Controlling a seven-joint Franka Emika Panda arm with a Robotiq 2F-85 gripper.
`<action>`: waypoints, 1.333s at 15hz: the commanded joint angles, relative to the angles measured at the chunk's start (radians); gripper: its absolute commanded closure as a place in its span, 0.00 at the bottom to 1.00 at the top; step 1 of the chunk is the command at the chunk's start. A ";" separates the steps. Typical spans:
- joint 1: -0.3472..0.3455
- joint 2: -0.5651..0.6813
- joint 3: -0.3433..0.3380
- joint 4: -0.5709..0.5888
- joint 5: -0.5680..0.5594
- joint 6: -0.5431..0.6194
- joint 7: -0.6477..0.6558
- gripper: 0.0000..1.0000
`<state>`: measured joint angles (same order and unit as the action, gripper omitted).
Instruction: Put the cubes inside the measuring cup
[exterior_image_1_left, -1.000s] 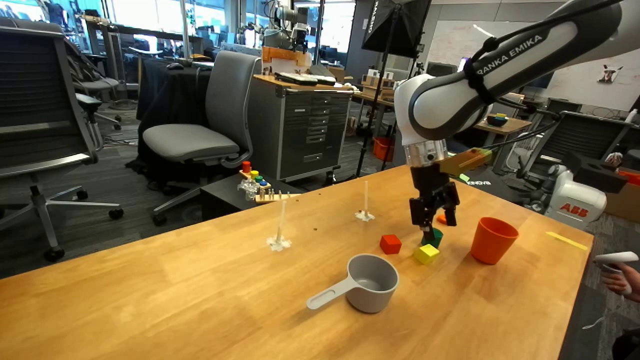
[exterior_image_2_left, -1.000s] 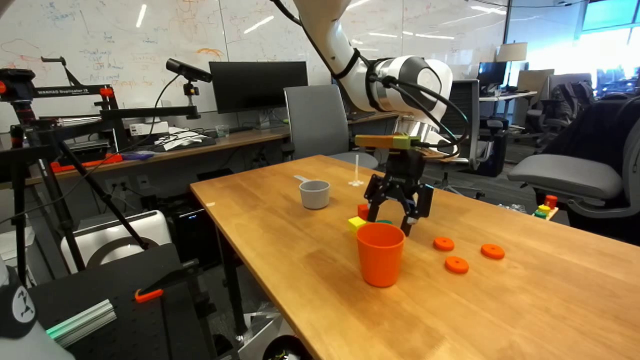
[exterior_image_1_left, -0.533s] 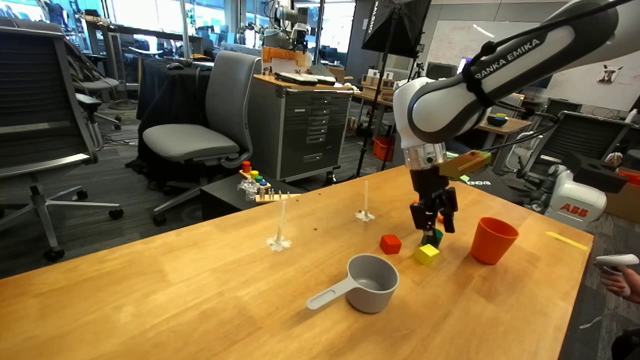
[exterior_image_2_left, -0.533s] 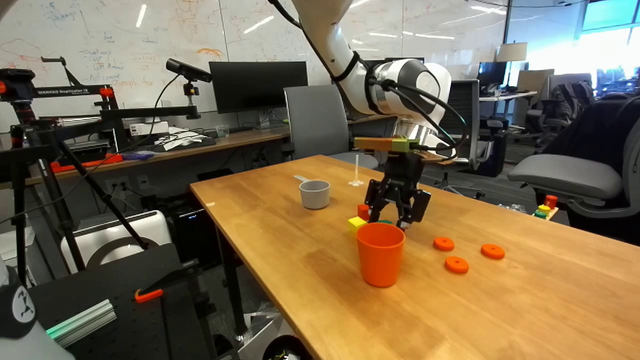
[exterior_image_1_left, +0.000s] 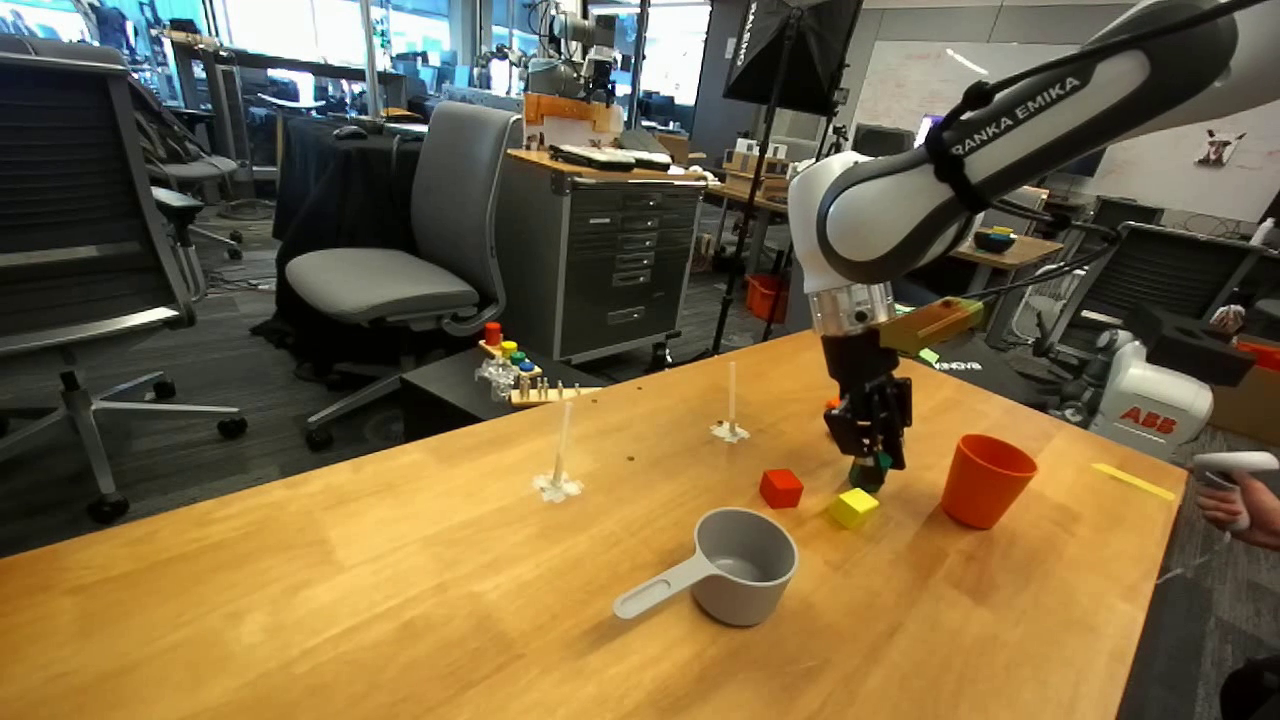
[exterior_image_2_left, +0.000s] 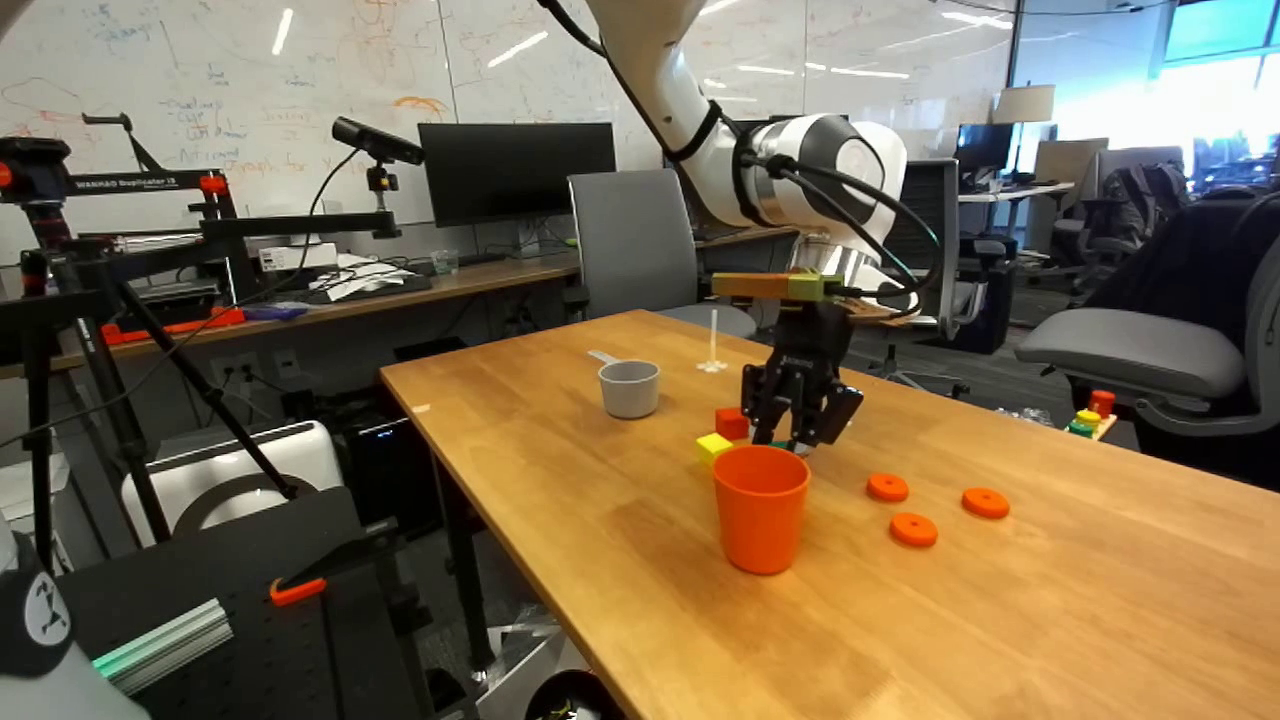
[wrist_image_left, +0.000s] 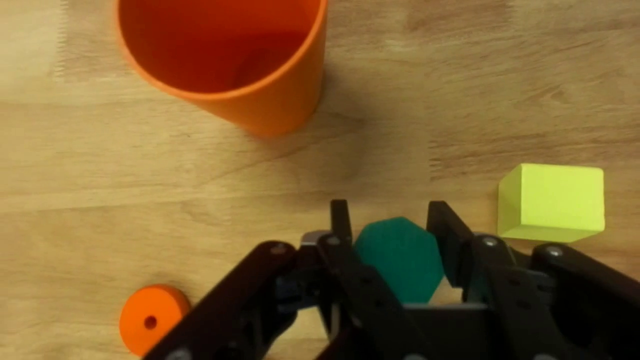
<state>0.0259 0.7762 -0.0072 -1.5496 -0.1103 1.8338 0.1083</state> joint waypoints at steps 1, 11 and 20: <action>0.010 -0.090 -0.009 -0.032 -0.003 0.001 -0.013 0.82; 0.099 -0.322 0.109 -0.072 0.019 0.004 -0.101 0.82; 0.173 -0.245 0.181 -0.086 0.082 -0.002 -0.146 0.82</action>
<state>0.1993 0.5103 0.1673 -1.6224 -0.0603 1.8336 -0.0023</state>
